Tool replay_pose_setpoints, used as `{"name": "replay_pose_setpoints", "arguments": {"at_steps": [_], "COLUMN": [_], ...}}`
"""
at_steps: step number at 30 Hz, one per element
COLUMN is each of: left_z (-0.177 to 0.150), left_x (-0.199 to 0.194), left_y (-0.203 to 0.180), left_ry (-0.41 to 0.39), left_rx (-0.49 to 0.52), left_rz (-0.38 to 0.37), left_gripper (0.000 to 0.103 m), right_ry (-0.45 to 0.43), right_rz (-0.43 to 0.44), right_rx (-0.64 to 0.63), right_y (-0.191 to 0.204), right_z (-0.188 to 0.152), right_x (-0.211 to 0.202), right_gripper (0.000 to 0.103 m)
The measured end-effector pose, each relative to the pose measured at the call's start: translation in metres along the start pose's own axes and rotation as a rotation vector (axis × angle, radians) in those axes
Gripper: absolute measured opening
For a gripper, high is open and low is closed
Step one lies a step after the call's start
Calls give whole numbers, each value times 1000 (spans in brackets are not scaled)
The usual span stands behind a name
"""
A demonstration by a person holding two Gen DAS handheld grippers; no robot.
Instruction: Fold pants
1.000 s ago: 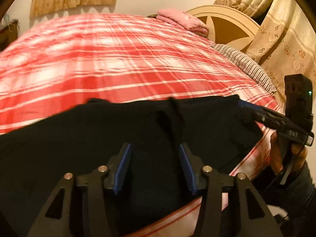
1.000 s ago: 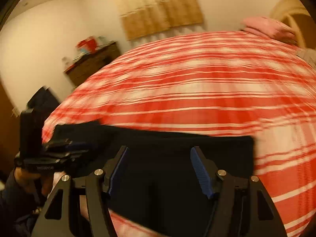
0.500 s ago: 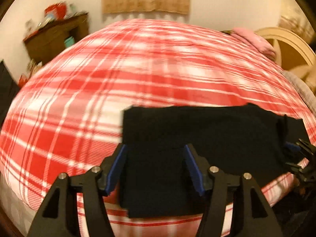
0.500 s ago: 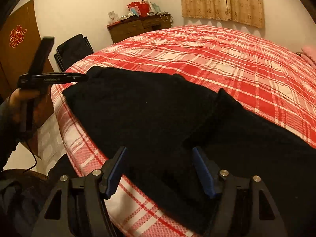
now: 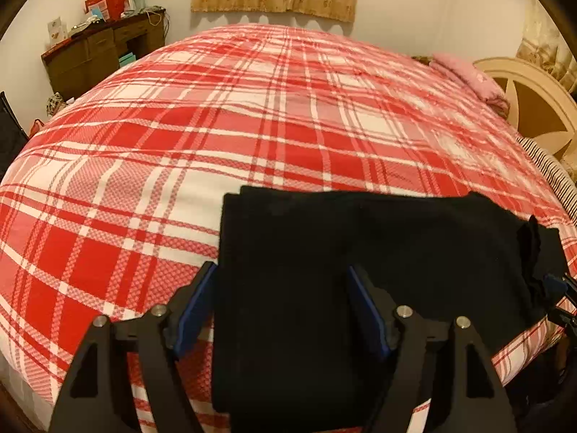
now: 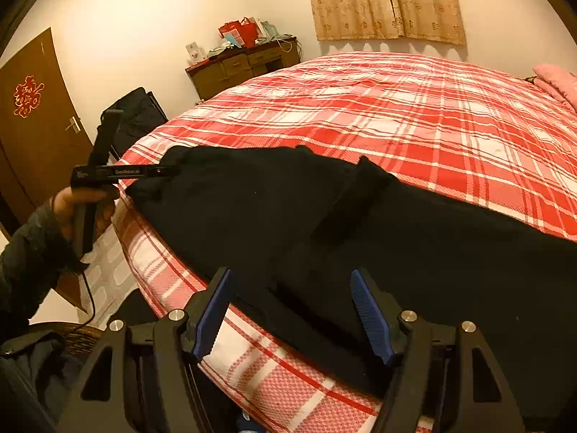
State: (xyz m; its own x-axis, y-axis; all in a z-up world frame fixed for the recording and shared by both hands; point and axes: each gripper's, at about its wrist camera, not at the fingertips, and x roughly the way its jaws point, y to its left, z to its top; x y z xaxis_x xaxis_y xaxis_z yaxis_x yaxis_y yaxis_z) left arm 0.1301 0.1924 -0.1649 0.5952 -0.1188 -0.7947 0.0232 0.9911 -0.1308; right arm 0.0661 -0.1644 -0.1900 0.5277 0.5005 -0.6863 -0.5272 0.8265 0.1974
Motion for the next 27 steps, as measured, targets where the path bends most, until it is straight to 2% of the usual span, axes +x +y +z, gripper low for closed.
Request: {"name": "replay_pose_setpoints", "arguments": {"at_steps": [5, 6, 7, 9, 11, 15, 19, 24, 27], "left_z": [-2, -2, -1, -1, -3, -1, 9, 27, 38], "left_x": [-2, -3, -6, -10, -10, -24, -59, -95, -112], "left_y": [2, 3, 4, 7, 9, 5, -11, -59, -103], "left_ry": [-1, -8, -13, -5, 8, -23, -95, -141, -153], "left_rx": [12, -2, -9, -23, -51, -74, -74, -24, 43], "left_rz": [-9, -10, -14, -64, -120, -137, -208, -355, -448], "left_gripper": [73, 63, 58, 34, 23, 22, 22, 22, 22], "right_ry": [-1, -4, -6, -13, -17, -19, -31, -57, -92], "right_rz": [5, 6, 6, 7, 9, 2, -43, -112, -166], "right_rx": [-4, -2, 0, -2, -3, -9, -36, -21, 6], "right_y": [-1, -1, -1, -1, 1, 2, 2, -11, -27], "right_z": [-3, -3, -3, -3, -3, -3, 2, 14, 16], "right_x": [-1, -1, -1, -3, -4, -4, -13, -37, -63], "right_gripper": [69, 69, 69, 69, 69, 69, 69, 69, 69]}}
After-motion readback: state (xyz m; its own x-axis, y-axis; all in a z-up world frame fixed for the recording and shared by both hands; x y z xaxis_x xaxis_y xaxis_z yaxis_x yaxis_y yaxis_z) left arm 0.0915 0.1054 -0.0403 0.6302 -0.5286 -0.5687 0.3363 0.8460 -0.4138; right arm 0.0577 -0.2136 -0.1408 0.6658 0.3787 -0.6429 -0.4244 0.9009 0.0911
